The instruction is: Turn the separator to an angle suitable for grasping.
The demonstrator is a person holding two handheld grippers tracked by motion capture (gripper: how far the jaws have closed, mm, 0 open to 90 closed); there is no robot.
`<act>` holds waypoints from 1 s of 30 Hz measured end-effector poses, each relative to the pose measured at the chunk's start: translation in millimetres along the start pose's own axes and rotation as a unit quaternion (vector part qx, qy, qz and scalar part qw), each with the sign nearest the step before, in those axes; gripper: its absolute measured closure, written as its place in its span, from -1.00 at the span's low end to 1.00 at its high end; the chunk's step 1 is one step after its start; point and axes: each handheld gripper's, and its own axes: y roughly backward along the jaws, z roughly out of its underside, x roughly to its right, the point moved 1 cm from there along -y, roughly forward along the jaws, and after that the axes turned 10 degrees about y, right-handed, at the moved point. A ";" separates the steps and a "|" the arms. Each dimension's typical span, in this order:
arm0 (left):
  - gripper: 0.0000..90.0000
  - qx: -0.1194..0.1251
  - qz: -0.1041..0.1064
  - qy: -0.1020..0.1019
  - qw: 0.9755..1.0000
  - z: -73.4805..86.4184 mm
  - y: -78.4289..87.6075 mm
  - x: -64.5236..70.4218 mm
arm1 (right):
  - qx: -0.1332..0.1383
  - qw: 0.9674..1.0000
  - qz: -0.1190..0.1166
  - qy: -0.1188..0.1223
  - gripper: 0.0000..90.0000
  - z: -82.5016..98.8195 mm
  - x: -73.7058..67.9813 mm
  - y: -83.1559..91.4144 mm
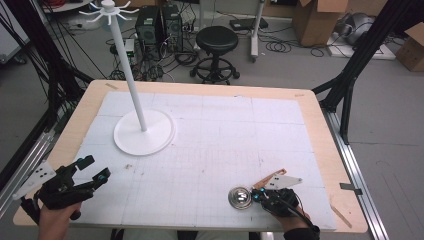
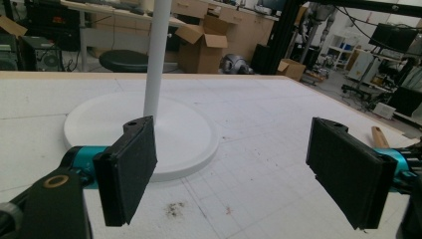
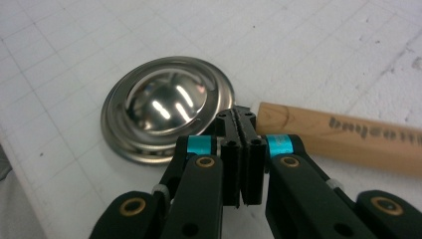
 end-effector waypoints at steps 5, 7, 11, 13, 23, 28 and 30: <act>-0.55 0.002 0.000 0.002 1.000 -0.5 1.0 -0.7 | 0.001 1.000 0.002 -0.010 0.99 -0.3 2.5 3.1; -0.55 0.003 -0.001 0.002 1.000 -0.7 1.6 -1.4 | 0.017 0.999 0.015 -0.029 0.99 3.6 6.6 14.9; -0.55 0.003 0.001 0.010 1.000 -0.5 1.2 -1.9 | 0.044 0.995 0.069 -0.062 0.99 17.4 21.3 42.0; -0.55 0.002 0.001 0.008 1.000 -0.5 0.8 -1.2 | 0.044 0.985 0.134 -0.102 0.99 33.1 41.2 57.6; -0.55 0.000 0.000 0.007 1.000 -0.3 0.6 -2.1 | 0.026 0.975 0.163 -0.151 0.99 54.3 77.5 48.3; -0.55 0.000 0.001 0.008 1.000 -0.3 0.9 -2.1 | 0.029 0.982 0.127 -0.135 0.99 51.1 72.5 42.2; -0.55 0.001 0.001 0.008 1.000 -0.4 0.9 -1.4 | 0.036 0.984 0.108 -0.136 0.99 50.5 69.8 40.7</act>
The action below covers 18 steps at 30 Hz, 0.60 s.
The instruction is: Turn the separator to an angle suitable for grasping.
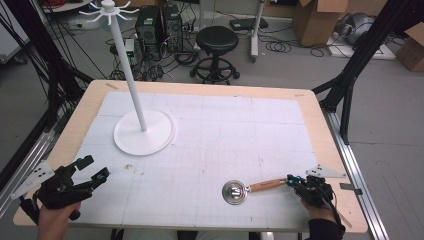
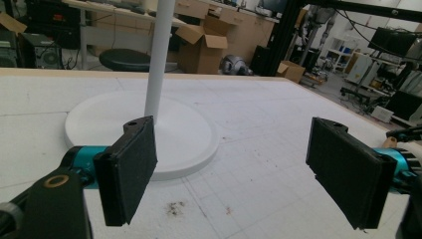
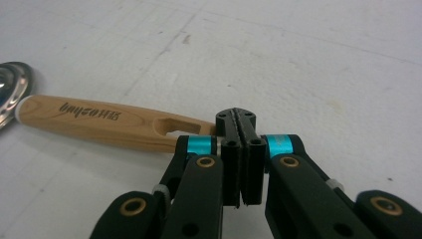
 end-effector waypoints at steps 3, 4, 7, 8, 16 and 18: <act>-0.55 0.000 -0.001 0.000 1.000 0.0 0.0 -0.4 | -0.002 1.000 -0.008 -0.001 0.99 -0.3 -3.0 -1.3; -0.55 0.000 0.000 0.000 1.000 -0.1 0.1 -0.6 | -0.001 1.000 -0.016 -0.003 0.99 -1.3 -6.5 -3.2; -0.55 0.001 -0.001 0.001 1.000 -0.1 0.0 -0.5 | -0.003 1.000 -0.023 -0.006 0.99 -3.8 -12.1 -5.3; -0.55 0.000 -0.001 0.000 1.000 -0.1 0.1 -0.6 | -0.002 1.000 -0.026 -0.005 0.99 -5.3 -14.9 -6.9; -0.54 0.001 -0.002 0.001 1.000 -0.2 0.4 -1.0 | -0.016 0.998 -0.057 -0.002 0.99 -20.9 -43.7 -23.9; -0.54 0.001 -0.002 0.002 1.000 -0.2 0.5 -1.3 | -0.016 0.998 -0.060 -0.002 0.99 -22.9 -47.1 -25.6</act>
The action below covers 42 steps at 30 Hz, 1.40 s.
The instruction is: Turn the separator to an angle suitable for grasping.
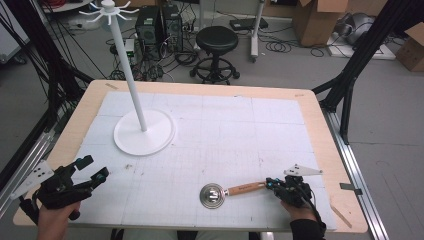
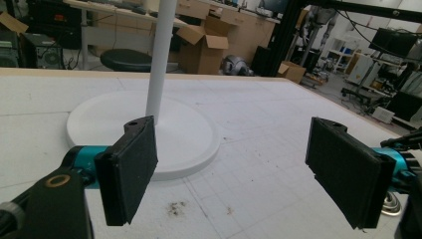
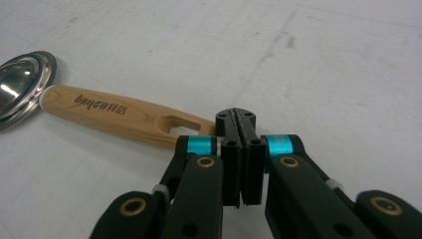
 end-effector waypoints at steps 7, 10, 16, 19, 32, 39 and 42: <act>-0.54 0.002 0.000 0.002 1.000 -0.3 0.4 -0.4 | -0.002 0.999 -0.031 0.014 0.99 -13.5 -23.1 -15.5; -0.54 0.002 -0.001 0.003 1.000 -0.4 0.7 -1.1 | -0.001 0.999 -0.045 0.017 0.99 -19.9 -34.1 -23.6; -0.54 0.004 -0.001 0.004 1.000 -0.8 1.8 -1.8 | -0.010 0.997 -0.060 0.045 0.99 -32.8 -57.8 -42.3; -0.54 0.005 -0.001 0.005 1.000 -1.2 2.7 -2.9 | -0.002 0.997 -0.046 0.063 0.99 -36.5 -63.3 -38.6; -0.54 0.003 -0.001 0.003 1.000 -1.1 1.2 -1.8 | -0.013 0.976 -0.133 0.173 0.99 -35.5 -138.6 -41.7; -0.54 0.005 0.000 0.005 1.000 -1.4 1.6 -3.1 | -0.019 0.974 -0.139 0.180 0.99 -48.3 -153.0 -65.5; -0.54 0.005 0.000 0.006 1.000 -1.5 1.3 -2.7 | -0.019 0.972 -0.142 0.185 0.99 -50.5 -160.0 -70.3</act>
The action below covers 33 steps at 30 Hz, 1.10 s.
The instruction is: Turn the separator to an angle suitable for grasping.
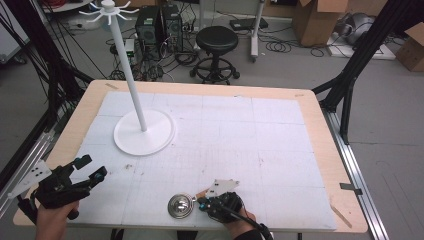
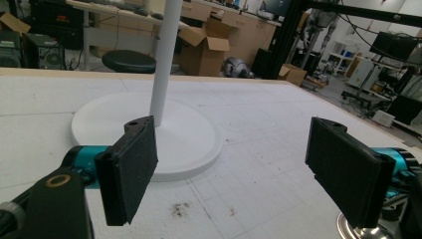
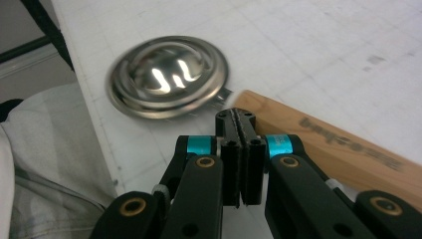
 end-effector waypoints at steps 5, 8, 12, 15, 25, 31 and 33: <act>-0.54 0.001 0.000 0.000 1.000 -0.3 1.0 0.0 | 0.000 1.000 0.008 0.000 0.99 -5.5 3.0 -5.9; -0.54 0.002 -0.001 0.001 1.000 -0.4 1.1 -0.4 | 0.000 1.000 0.009 0.000 0.99 -7.6 5.0 -8.4; -0.54 0.001 0.000 0.000 1.000 -0.5 0.9 -0.5 | 0.002 1.000 0.010 -0.004 0.99 -9.6 7.0 -11.4; -0.54 0.002 0.000 0.001 1.000 -0.5 1.1 -0.4 | 0.004 1.000 0.012 -0.006 0.99 -11.5 7.7 -14.0; -0.54 0.002 0.000 0.000 1.000 -0.9 1.6 -0.6 | 0.009 1.000 0.019 -0.009 0.99 -18.3 10.0 -22.9; -0.54 0.001 0.001 0.000 1.000 -0.7 1.8 -1.1 | 0.020 0.999 0.025 -0.010 0.99 -16.2 11.6 -14.5; -0.54 0.002 0.001 0.000 1.000 -0.7 1.8 -0.9 | 0.039 0.998 0.041 -0.023 0.99 -11.2 18.3 1.9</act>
